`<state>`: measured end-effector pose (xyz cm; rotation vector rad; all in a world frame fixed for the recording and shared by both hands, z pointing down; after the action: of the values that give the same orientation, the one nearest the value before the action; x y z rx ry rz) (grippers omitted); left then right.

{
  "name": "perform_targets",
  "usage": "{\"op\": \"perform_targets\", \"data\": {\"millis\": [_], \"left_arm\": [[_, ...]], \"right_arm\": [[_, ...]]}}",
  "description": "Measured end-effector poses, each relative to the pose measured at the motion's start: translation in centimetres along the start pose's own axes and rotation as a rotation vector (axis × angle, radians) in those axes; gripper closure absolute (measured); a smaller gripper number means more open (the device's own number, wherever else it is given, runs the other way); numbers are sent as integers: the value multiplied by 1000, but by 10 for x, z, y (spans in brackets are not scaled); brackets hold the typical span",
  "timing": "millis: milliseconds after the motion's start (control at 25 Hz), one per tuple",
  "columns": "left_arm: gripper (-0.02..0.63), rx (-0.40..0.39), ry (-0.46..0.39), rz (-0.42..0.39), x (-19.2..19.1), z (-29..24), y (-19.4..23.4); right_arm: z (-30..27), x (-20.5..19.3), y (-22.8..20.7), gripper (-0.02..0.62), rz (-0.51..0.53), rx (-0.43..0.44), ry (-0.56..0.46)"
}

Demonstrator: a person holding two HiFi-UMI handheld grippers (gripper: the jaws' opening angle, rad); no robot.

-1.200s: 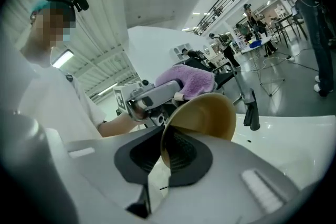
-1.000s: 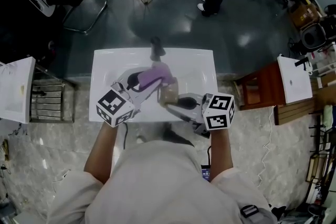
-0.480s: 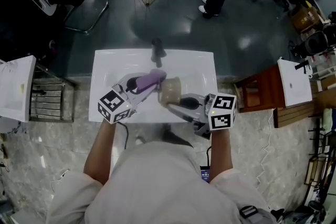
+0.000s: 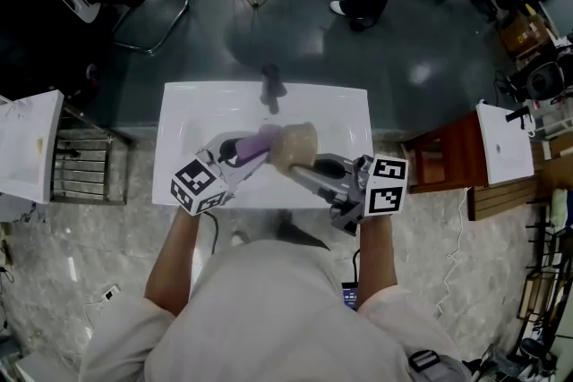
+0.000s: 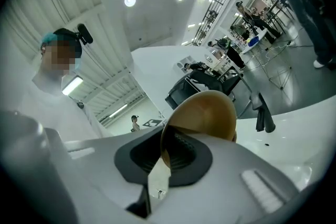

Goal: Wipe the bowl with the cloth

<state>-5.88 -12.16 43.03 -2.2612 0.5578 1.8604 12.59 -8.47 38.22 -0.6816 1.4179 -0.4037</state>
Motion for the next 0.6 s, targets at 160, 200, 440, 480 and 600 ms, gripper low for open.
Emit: {"op": "perform_targets", "data": {"millis": [160, 200, 440, 480, 600], "left_arm": [[486, -26, 21, 10, -6, -6, -10], [486, -34, 25, 14, -7, -7, -12], [486, -68, 24, 37, -10, -11, -20], [486, -76, 24, 36, -10, -11, -22], [486, -103, 10, 32, -5, -11, -29]], "right_arm": [[-1, 8, -3, 583, -2, 1, -42], [-1, 10, -4, 583, 0, -6, -44], [-2, 14, -10, 583, -7, -39, -63], [-1, 15, -12, 583, -9, -53, -70], [1, 16, -20, 583, -15, -116, -86]]}}
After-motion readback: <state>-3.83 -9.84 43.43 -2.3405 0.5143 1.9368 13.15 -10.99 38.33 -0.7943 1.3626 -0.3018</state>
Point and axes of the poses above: the fingertips, and each gripper's own axes: z backward along the fingers, y to its left, x out of its top, the point moved 8 cm from there along z, backward along the fingers, and after that the axes turned 1 degree about -x, right-handed, at the moved point
